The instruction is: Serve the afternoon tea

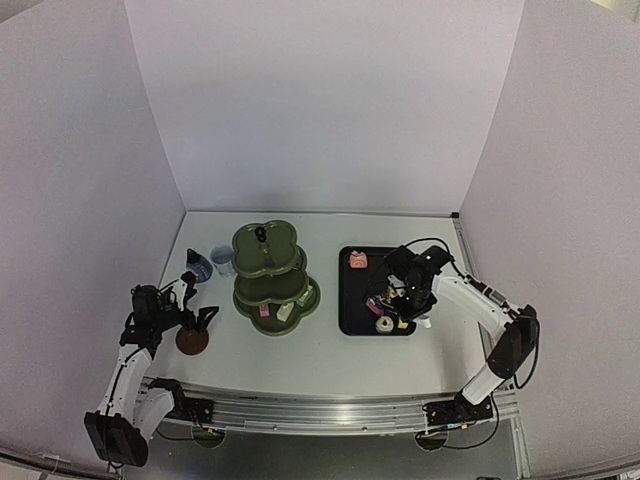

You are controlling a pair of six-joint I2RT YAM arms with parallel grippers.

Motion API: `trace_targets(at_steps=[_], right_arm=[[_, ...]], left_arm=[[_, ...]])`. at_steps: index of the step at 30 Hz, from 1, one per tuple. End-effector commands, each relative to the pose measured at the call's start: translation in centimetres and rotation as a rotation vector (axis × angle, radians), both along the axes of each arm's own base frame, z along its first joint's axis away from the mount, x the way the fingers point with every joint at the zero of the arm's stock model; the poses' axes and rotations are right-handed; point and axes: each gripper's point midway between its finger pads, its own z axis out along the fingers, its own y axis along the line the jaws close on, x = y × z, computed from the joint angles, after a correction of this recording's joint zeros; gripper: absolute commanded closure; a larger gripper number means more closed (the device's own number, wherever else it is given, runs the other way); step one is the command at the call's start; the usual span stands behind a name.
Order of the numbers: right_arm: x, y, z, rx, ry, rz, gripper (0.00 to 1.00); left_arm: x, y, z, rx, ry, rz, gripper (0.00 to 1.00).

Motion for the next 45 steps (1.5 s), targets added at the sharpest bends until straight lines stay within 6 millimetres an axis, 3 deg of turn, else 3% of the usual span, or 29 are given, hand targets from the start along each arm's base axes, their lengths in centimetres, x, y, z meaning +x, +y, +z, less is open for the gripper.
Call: trace_targets(at_steps=[1,18,31,45], right_arm=[[-1.6,-0.7,-0.4,-0.026,0.101,0.011,0.68],[-2.1,0.4,-1.4,0.023,0.195,0.049,0.67],[-0.7,-0.2,1.0,-0.029,0.139,-0.013,0.69],[-0.8,-1.4,2.9,-0.043,0.081,0.166,0.68]], left_arm=[[-0.2,0.0,0.2,0.012,-0.021,-0.005,0.01],[-0.1,0.0,0.0,0.014,-0.019,-0.002,0.0],[0.1,0.0,0.1,0.014,-0.021,-0.005,0.0],[0.1,0.1,-0.2,0.026,-0.018,-0.007,0.01]])
